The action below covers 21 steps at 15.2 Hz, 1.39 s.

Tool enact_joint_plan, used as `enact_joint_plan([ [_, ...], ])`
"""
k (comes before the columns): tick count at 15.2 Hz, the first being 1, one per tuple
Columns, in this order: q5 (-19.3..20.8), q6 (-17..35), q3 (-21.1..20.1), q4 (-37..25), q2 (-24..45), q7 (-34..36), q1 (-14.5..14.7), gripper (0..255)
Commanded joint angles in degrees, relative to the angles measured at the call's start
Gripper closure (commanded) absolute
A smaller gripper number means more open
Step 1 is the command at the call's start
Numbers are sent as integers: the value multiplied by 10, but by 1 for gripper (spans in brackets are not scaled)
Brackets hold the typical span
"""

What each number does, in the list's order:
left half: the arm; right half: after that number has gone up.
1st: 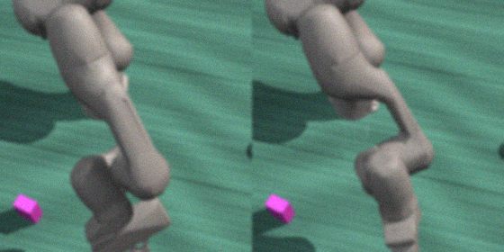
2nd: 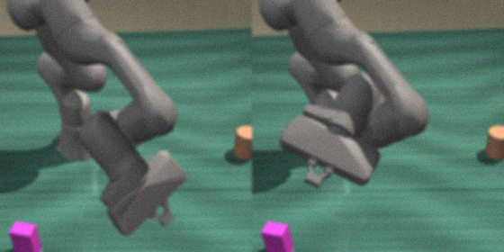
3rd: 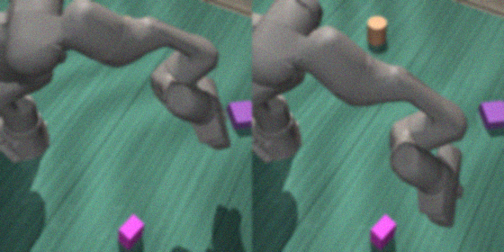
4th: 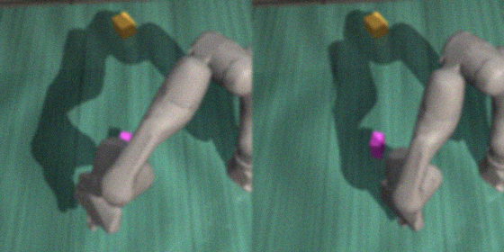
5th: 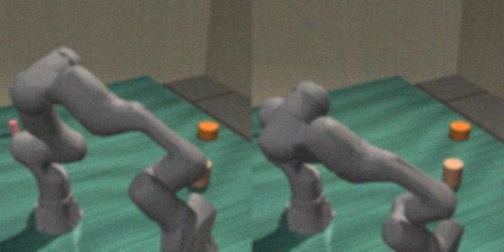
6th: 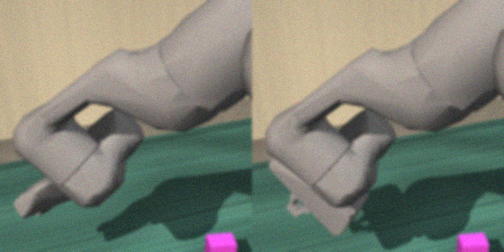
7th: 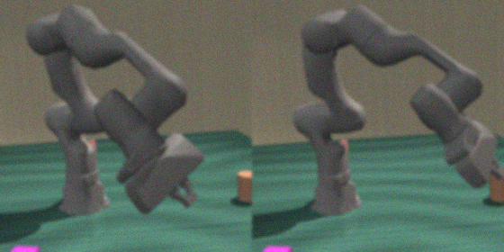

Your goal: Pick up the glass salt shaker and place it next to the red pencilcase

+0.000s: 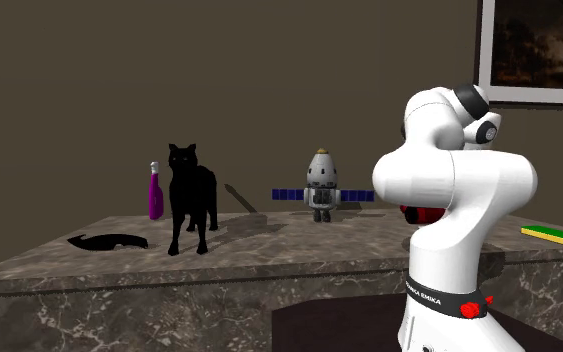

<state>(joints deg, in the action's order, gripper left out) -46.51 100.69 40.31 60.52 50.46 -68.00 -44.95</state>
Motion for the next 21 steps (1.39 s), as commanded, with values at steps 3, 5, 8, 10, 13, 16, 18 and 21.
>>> enact_joint_plan([
  [3, -6, 23, -3, 20, 7, -10, 5, 255],
  [5, -8, 30, -5, 25, 10, -14, 6, 255],
  [8, -8, 30, -5, 25, 10, -14, 6, 255],
  [10, -8, 30, -5, 25, 10, -14, 6, 255],
  [13, -8, 30, -5, 25, 10, -14, 6, 0],
  [16, -8, 30, -5, 25, 10, -14, 6, 0],
  [18, -8, 30, -5, 25, 10, -14, 6, 0],
  [21, 3, -10, 4, -1, -8, -5, -6, 0],
])
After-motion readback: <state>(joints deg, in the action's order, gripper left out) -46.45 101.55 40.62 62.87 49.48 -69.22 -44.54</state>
